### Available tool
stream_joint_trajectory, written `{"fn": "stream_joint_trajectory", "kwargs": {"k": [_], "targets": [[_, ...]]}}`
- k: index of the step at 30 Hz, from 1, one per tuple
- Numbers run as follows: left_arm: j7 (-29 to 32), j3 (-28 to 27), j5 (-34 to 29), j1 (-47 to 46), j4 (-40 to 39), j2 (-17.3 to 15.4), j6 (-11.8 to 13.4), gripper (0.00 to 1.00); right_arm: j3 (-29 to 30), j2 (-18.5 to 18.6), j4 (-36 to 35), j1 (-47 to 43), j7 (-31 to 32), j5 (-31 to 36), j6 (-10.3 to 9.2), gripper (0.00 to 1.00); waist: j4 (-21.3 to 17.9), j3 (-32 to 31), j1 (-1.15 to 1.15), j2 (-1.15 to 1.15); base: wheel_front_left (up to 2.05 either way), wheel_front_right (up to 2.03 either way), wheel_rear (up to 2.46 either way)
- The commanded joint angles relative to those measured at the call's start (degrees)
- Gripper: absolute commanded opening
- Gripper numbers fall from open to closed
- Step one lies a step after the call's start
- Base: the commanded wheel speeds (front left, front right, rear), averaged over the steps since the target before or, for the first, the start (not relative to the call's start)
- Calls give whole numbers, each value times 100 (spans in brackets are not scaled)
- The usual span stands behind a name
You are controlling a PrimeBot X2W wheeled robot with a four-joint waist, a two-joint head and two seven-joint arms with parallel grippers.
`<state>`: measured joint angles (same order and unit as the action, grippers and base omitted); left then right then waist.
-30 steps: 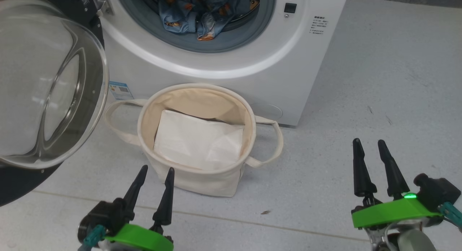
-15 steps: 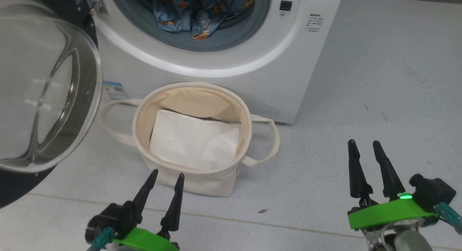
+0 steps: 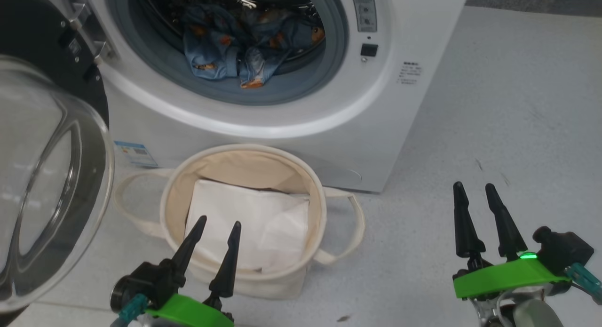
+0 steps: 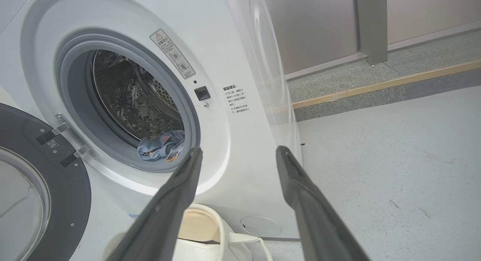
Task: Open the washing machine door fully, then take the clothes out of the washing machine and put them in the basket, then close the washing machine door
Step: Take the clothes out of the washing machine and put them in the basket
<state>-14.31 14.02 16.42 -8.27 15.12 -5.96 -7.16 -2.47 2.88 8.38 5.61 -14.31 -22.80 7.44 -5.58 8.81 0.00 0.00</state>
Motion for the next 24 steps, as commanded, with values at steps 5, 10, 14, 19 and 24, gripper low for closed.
{"fn": "stream_joint_trajectory", "kwargs": {"k": [5, 10, 14, 19, 24], "targets": [[-69, -76, -34, -144, -241, -164, -33, 100, -136, -1, -209, 191, -69, -45, 5, 100, 63, 66, 0, 0, 118, -118, 0], [-69, -70, -35, -173, -249, -185, -33, 100, -274, -1, -271, 198, -69, -56, 5, 100, 108, 115, 0, 0, 59, -59, 0], [-69, -161, -84, -208, -293, -172, -33, 100, -420, -1, -384, 189, -69, -44, 5, 100, 120, 221, 0, 0, 8, -8, 0], [-69, -273, -202, -477, -249, -250, -33, 100, -635, -1, -583, 201, -69, -21, 5, 100, 125, 530, 0, 0, 0, 0, 0], [-69, -381, -417, -1010, -117, -392, -33, 100, -768, -1, -713, 245, -69, 7, 5, 100, 20, 910, 0, 0, 0, 0, 0]]}}
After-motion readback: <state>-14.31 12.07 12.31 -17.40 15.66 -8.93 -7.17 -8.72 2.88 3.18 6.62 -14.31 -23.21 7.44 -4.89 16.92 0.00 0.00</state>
